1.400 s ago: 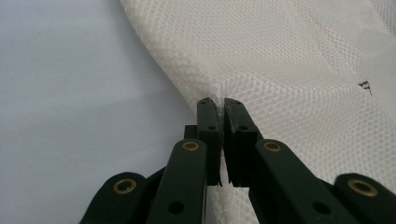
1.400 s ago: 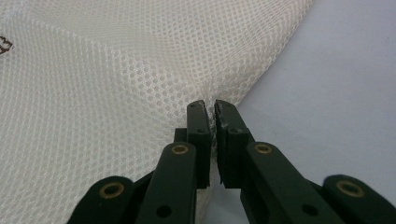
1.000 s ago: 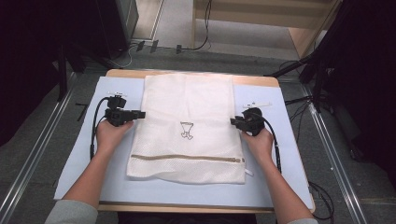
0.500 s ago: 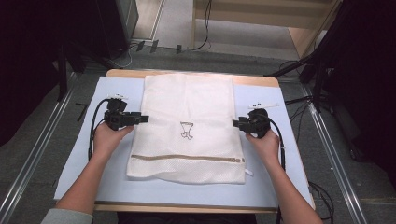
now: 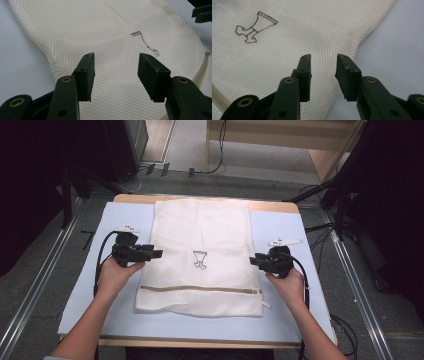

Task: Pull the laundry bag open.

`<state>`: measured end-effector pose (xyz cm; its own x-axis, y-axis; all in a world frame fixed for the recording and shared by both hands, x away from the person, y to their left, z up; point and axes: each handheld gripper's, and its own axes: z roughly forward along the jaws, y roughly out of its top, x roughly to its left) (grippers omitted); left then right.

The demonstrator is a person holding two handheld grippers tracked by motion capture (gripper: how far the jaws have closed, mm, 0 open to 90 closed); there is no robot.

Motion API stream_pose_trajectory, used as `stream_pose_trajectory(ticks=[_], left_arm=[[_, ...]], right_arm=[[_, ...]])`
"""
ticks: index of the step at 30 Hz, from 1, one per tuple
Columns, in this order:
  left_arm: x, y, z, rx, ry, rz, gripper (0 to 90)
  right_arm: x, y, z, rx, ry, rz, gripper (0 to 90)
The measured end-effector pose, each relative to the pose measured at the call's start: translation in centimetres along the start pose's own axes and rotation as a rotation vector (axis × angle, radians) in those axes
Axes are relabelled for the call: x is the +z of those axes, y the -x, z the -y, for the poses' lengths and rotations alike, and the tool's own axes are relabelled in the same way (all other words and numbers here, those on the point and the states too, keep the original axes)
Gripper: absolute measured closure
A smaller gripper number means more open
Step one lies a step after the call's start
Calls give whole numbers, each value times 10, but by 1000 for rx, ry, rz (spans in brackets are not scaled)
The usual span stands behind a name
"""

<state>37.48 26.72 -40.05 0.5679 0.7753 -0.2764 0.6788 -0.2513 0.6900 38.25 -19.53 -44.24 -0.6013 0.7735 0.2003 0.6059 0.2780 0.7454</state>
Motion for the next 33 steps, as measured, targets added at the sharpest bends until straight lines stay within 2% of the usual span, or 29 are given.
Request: stream_pose_trajectory(ticks=[8,15,18,22,26,33], left_arm=[[1,19,1,47,-7,24,469],[7,33,1,84,-17,56,453],[10,38,1,92,-16,70,452],[14,42,0,101,-13,76,452],[16,42,-2,104,-11,78,451],[20,41,-5,111,-22,79,451]], right_arm=[[-18,-11,15,-19,9,-24,721],[-27,-19,27,-40,-8,-34,765],[-31,-22,34,-46,-18,-36,812],[-35,-22,42,-30,-37,-48,900],[-37,-21,47,-25,-50,-48,900],[-29,-23,57,-26,-102,-60,900]])
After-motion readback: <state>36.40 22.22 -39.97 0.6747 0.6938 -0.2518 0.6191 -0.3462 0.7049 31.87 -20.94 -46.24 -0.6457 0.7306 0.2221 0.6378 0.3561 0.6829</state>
